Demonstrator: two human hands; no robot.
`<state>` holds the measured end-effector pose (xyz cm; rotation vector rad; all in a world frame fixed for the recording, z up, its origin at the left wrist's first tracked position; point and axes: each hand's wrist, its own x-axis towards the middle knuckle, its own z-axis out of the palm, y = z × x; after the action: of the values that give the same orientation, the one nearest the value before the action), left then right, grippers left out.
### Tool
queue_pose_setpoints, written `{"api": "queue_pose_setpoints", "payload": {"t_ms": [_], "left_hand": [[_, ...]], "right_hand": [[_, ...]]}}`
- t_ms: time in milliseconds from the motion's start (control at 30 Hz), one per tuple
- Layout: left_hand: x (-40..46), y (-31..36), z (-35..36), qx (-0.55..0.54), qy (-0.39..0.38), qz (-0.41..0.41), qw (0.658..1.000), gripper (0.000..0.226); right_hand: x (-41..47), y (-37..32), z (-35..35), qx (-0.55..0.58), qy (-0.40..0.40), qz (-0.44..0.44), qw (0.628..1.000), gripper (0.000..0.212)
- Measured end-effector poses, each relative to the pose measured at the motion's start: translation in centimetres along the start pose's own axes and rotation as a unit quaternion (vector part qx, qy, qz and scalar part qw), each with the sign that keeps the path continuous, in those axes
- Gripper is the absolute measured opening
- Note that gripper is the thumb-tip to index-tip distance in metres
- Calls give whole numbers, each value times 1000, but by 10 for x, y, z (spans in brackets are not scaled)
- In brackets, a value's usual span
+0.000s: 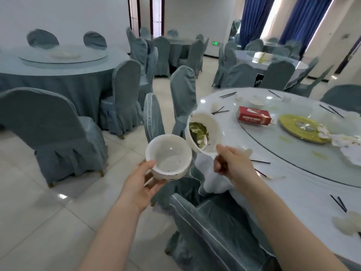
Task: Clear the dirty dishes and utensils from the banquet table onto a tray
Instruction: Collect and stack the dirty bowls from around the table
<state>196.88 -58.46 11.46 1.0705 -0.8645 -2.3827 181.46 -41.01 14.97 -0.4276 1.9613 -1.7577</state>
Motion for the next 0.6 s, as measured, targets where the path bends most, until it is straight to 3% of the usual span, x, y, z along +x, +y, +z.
{"api": "queue_pose_setpoints", "payload": {"t_ms": [200,433,500,600], "left_hand": [[35,44,-41,22,-3,5,1000,23],[105,114,-77,39,6,21,999,24],[134,140,-85,41,10,29,999,28],[186,181,-92,61,-1,47,997,31]], "right_hand": [[26,-9,104,-105,-115,7,988,34],[114,-1,191,-181,-91,-11,979,30],[147,-3,220,-158,-105,8,982,33],[205,-8,261,-59,-191,72,977,38]]}}
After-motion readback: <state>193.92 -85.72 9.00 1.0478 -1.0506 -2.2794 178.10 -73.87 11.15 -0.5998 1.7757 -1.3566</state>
